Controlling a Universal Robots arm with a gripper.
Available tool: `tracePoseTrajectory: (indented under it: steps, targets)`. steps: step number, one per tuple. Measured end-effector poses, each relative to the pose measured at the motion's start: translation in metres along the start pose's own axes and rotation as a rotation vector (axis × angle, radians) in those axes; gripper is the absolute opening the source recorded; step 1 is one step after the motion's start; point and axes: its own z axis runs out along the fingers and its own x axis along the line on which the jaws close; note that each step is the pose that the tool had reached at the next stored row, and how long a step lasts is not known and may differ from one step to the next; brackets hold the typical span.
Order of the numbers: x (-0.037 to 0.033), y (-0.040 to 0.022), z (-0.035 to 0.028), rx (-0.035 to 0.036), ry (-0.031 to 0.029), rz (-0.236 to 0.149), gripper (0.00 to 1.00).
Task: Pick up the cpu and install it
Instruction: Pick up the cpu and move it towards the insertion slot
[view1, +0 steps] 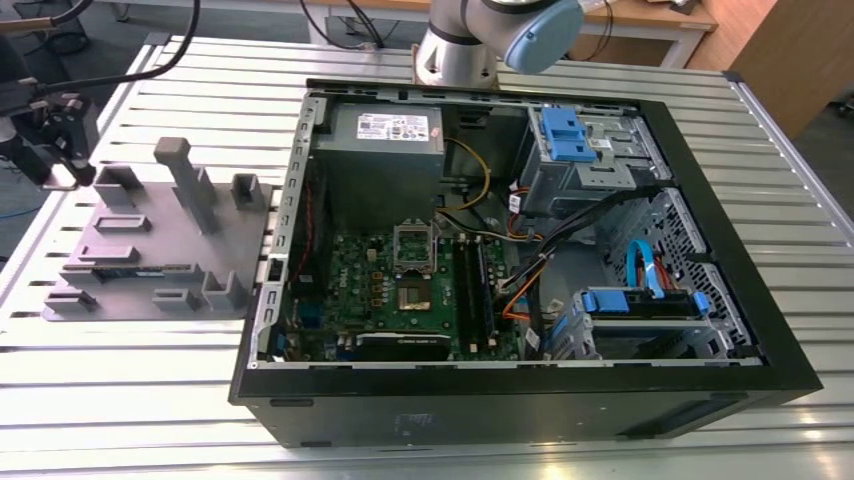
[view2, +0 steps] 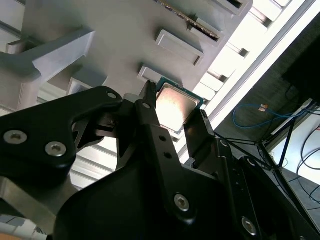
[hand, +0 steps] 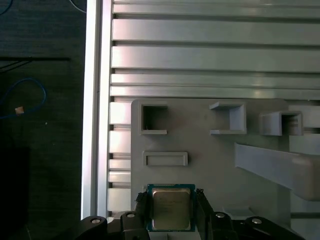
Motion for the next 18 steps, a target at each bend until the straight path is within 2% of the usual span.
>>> tracePoseTrajectory:
  steps: [18]
  targets:
    - [0.0, 0.0002, -0.0054, 0.0002, 0.0003, 0.0, 0.47]
